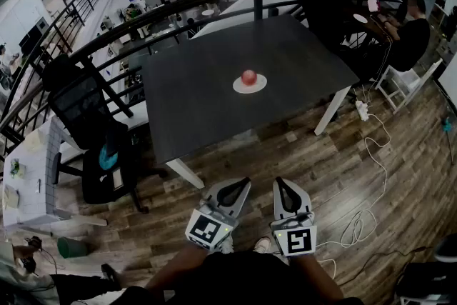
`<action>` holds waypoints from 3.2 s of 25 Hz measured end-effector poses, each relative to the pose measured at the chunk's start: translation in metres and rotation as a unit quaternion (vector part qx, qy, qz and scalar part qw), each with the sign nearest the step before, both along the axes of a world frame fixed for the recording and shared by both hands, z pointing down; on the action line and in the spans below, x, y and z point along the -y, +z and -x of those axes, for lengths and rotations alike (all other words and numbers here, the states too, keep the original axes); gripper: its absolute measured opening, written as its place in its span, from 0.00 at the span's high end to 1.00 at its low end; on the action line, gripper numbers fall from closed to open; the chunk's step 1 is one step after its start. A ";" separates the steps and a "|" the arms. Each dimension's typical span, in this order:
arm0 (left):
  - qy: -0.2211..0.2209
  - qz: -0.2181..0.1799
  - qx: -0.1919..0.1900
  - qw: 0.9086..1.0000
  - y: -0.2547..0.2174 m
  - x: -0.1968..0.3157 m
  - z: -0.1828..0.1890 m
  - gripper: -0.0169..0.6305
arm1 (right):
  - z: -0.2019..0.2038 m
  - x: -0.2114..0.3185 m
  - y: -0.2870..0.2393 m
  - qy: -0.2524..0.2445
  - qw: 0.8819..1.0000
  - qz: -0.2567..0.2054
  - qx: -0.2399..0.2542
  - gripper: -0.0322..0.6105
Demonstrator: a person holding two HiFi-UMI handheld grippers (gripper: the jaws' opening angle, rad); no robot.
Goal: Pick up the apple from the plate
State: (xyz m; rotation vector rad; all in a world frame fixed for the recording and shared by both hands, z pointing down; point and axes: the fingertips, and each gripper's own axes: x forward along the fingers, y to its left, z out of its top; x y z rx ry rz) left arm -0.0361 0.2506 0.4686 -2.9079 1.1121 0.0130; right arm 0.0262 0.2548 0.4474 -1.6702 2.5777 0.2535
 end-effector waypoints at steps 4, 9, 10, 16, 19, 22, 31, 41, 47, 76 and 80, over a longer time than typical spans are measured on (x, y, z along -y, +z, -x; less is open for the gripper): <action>-0.005 0.015 0.014 1.000 0.011 -0.003 0.016 0.94 | 0.010 -0.003 -0.005 0.001 1.000 -0.004 0.000 0.91; 0.001 0.010 0.003 1.000 0.006 -0.005 0.027 0.94 | 0.021 -0.005 -0.008 0.007 1.000 -0.008 -0.001 0.91; 0.002 0.004 -0.004 1.000 0.002 -0.006 0.029 0.94 | 0.022 -0.007 -0.006 0.010 1.000 -0.005 0.002 0.91; -0.002 -0.002 -0.011 1.000 0.000 0.004 0.049 0.94 | 0.030 -0.007 -0.004 0.017 1.000 -0.005 0.004 0.91; 0.009 -0.003 -0.021 1.000 -0.003 0.002 0.053 0.94 | 0.033 -0.010 -0.004 0.032 0.999 -0.001 0.014 0.91; 0.023 -0.003 -0.026 0.999 -0.003 -0.004 0.058 0.94 | 0.037 -0.017 0.003 0.049 0.999 0.010 0.011 0.91; 0.042 0.012 -0.015 0.999 0.011 -0.002 0.072 0.94 | 0.051 -0.027 0.014 0.063 0.998 0.028 -0.005 0.91; 0.017 0.032 -0.005 0.999 0.024 0.042 0.056 0.94 | 0.032 0.027 0.023 0.047 0.998 0.032 -0.008 0.91; -0.003 0.027 0.000 1.000 0.023 0.084 0.030 0.94 | -0.005 0.080 0.029 0.044 0.997 0.064 -0.012 0.91; -0.024 0.027 0.013 0.999 0.032 0.243 -0.061 0.94 | -0.062 0.229 0.034 -0.031 0.998 0.049 -0.015 0.91; -0.018 0.028 0.013 0.999 0.030 0.274 -0.059 0.94 | -0.060 0.262 0.029 -0.029 0.998 0.046 -0.016 0.91</action>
